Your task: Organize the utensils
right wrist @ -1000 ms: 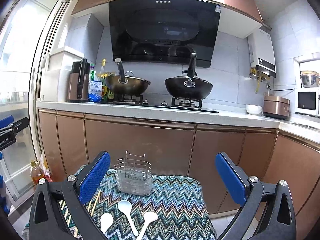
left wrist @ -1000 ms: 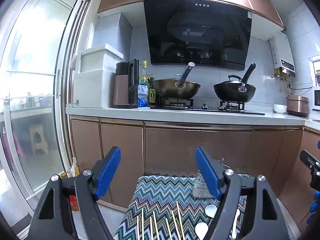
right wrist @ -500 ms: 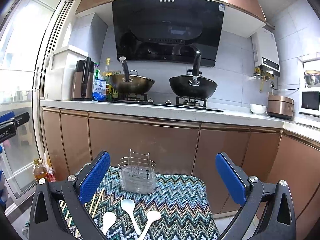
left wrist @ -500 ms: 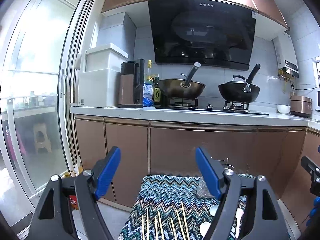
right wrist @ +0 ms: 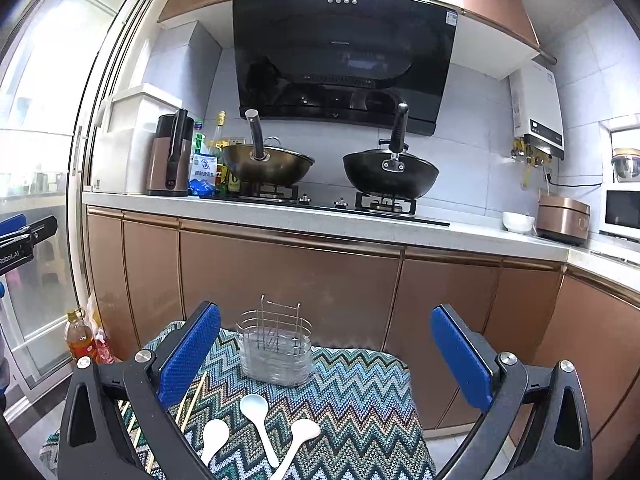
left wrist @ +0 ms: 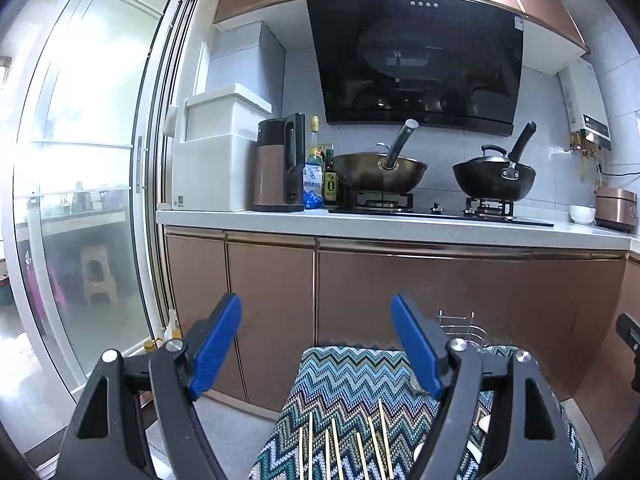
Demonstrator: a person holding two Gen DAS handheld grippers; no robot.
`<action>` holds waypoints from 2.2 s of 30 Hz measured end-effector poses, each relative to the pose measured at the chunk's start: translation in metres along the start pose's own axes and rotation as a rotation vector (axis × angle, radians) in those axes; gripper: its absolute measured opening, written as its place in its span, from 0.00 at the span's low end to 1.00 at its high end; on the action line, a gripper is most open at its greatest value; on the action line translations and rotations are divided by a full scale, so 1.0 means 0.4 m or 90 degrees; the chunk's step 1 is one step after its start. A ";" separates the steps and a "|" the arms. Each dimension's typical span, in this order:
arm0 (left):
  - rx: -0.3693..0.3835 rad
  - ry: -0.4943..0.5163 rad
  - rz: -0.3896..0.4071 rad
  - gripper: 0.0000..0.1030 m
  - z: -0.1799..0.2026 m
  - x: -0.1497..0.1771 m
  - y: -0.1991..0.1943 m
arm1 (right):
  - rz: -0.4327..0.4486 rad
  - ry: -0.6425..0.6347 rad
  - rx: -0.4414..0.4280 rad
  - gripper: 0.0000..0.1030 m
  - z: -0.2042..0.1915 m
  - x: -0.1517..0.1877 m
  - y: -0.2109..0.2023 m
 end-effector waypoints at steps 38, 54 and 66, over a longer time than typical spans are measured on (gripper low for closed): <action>0.071 -0.043 -0.184 0.74 -0.050 0.112 0.192 | -0.088 -0.035 -0.061 0.87 -0.033 0.058 0.142; 0.182 -0.171 -0.551 0.53 -0.086 0.406 0.499 | -0.387 -0.069 -0.303 0.44 -0.129 0.327 0.499; 0.126 -0.182 -0.703 0.31 -0.123 0.549 0.646 | -0.489 -0.051 -0.385 0.40 -0.170 0.426 0.641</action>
Point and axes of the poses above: each gripper's, at about its wrist camera, not at the fingertips, and y roughly the way its jaws point, z to its right, x to its underside, the point moved 2 cm from there along y, roughly the way its jaws point, and after that the axes turned 8 degrees about x, right-handed, at the moved point
